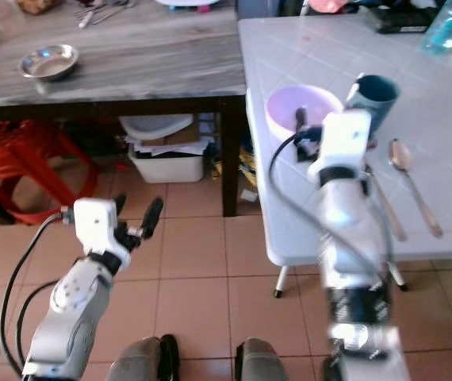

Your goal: Setting the table

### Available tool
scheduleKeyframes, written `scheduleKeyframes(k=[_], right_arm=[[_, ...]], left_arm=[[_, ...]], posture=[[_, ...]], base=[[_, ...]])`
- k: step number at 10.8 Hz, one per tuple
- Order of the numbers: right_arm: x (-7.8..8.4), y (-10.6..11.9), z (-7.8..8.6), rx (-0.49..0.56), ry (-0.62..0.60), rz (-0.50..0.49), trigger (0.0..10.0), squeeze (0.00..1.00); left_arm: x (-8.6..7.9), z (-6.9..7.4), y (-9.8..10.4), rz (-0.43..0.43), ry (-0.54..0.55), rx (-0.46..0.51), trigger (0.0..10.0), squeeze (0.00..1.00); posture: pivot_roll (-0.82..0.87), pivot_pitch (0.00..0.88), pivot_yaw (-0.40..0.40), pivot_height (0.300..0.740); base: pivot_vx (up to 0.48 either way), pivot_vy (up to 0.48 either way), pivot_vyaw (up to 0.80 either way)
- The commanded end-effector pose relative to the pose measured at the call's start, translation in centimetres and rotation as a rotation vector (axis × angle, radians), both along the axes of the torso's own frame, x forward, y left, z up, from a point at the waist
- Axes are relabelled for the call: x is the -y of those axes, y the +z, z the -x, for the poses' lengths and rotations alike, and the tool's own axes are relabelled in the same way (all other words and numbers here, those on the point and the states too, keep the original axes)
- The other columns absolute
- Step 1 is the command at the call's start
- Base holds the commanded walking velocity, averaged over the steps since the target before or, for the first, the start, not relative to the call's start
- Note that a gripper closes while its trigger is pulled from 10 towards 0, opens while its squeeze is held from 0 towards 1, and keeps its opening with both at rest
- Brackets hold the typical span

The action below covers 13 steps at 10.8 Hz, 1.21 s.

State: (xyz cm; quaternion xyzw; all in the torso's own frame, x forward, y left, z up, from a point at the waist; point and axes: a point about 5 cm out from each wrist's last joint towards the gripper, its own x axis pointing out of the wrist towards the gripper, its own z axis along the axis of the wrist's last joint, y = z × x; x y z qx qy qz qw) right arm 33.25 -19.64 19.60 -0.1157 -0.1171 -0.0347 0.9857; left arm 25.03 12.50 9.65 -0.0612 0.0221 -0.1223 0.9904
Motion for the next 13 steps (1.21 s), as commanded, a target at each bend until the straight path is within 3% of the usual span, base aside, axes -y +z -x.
scheduleKeyframes(k=[1, 2, 3, 5, 10, 11, 12, 13], right_arm=[[-0.1, -0.6, -0.4, -0.07, 0.029, 0.012, 10.0, 1.0], [-0.1, -0.7, -1.0, -0.125, 0.099, 0.055, 10.0, 1.0], [-0.2, -0.9, -1.3, -0.166, 0.161, 0.084, 10.0, 0.45], [-0.3, -0.5, -1.8, -0.195, 0.257, 0.159, 10.0, 0.0], [0.1, 0.1, -2.6, -0.323, 0.375, 0.347, 10.0, 0.0], [1.1, 0.3, -3.0, -0.357, 0.354, 0.38, 0.7, 0.0], [1.7, 0.2, -3.1, -0.381, 0.346, 0.412, 0.0, 0.0], [2.2, -0.1, -3.4, -0.434, 0.356, 0.422, 0.0, 0.0]], left_arm=[[-0.1, 0.1, 0.3, -0.016, -0.005, 0.005, 10.0, 0.0], [-0.3, 0.1, 0.3, -0.02, -0.005, -0.002, 10.0, 0.0], [-0.2, 0.2, 0.2, -0.024, -0.01, -0.008, 10.0, 0.0], [-0.3, 0.1, 0.2, -0.031, -0.016, -0.013, 10.0, 0.0], [-0.1, -0.1, -0.1, -0.036, -0.034, -0.046, 10.0, 0.0], [0.0, -0.1, -0.2, -0.034, -0.035, -0.052, 10.0, 0.0], [0.0, -0.1, -0.3, -0.033, -0.037, -0.056, 10.0, 0.0], [0.0, -0.1, -0.4, -0.032, -0.038, -0.063, 10.0, 0.0]], posture=[[-0.06, 0.203, 0.046, 0.74], [-0.05, 0.21, 0.05, 0.74], [-0.06, 0.213, 0.052, 0.74], [-0.05, 0.212, 0.059, 0.74], [-0.06, 0.202, 0.057, 0.74], [-0.06, 0.203, 0.056, 0.74], [-0.06, 0.203, 0.056, 0.74], [-0.06, 0.204, 0.055, 0.74]], base=[[0.0, 0.0, 0.0], [0.0, 0.0, 0.0], [0.0, 0.0, 0.0], [0.0, 0.0, 0.0], [0.0, 0.0, 0.0], [0.0, 0.0, 0.0], [0.0, 0.0, 0.0], [0.0, 0.0, 0.0]])
